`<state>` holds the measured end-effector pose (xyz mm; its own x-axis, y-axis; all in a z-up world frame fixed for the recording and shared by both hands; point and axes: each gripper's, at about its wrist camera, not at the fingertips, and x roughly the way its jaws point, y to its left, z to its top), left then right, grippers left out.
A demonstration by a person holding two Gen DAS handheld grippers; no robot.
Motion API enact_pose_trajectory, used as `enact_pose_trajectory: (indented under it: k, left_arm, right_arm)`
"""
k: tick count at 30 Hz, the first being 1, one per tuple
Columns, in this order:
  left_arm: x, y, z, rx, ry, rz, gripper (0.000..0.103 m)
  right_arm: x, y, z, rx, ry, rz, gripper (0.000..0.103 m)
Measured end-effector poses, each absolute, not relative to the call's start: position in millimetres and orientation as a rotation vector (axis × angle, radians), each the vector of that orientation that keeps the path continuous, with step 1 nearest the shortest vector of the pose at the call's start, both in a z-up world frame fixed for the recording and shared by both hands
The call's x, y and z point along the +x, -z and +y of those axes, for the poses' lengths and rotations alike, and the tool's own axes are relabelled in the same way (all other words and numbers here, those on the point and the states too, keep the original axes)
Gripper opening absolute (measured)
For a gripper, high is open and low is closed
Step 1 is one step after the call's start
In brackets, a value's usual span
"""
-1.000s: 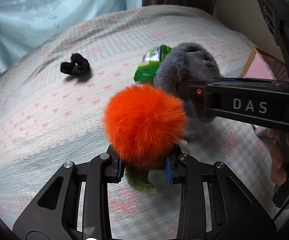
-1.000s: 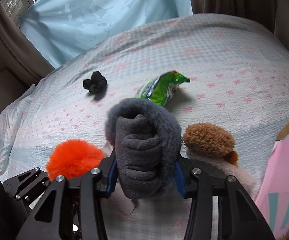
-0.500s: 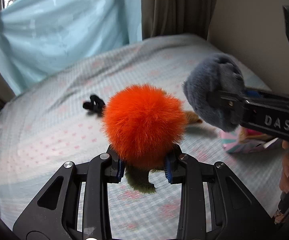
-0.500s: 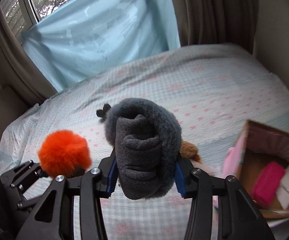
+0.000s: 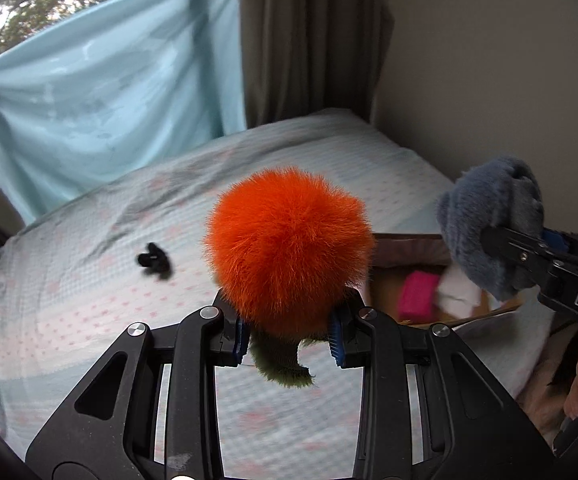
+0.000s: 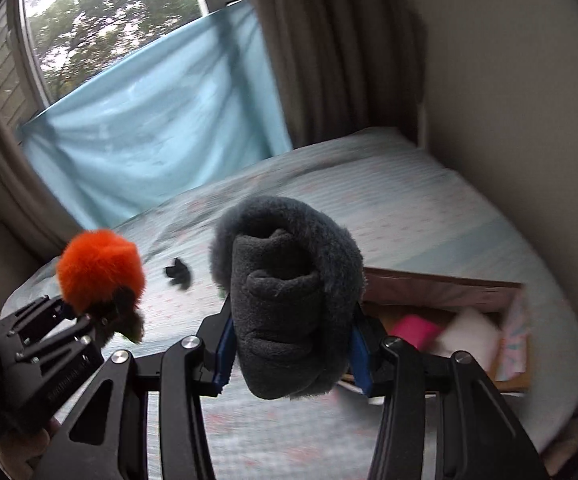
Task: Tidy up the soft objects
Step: 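Carry pompom and sock into the cardboard box and open both tools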
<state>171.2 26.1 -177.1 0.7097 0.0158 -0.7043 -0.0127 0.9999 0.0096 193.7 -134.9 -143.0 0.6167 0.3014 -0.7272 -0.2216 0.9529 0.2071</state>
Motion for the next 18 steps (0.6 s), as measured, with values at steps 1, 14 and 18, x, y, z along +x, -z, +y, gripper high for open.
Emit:
enact_pose_trajectory:
  k: [1,14,18]
  left_arm:
    - [174,175,17,0.001,-0.004,0.786,0.027]
    - [231,211,-127,0.083,0.145,0.925,0.028]
    - [249,235,-153,0.108,0.152,0.981,0.028]
  right_arm:
    - [193,139,-148,0.102,-0.276,0.858,0.043]
    - [206,150,-275,0.124,-0.097,0.936,0.044]
    - [219,170,-298,0.128,-0.085,0.98,0.043]
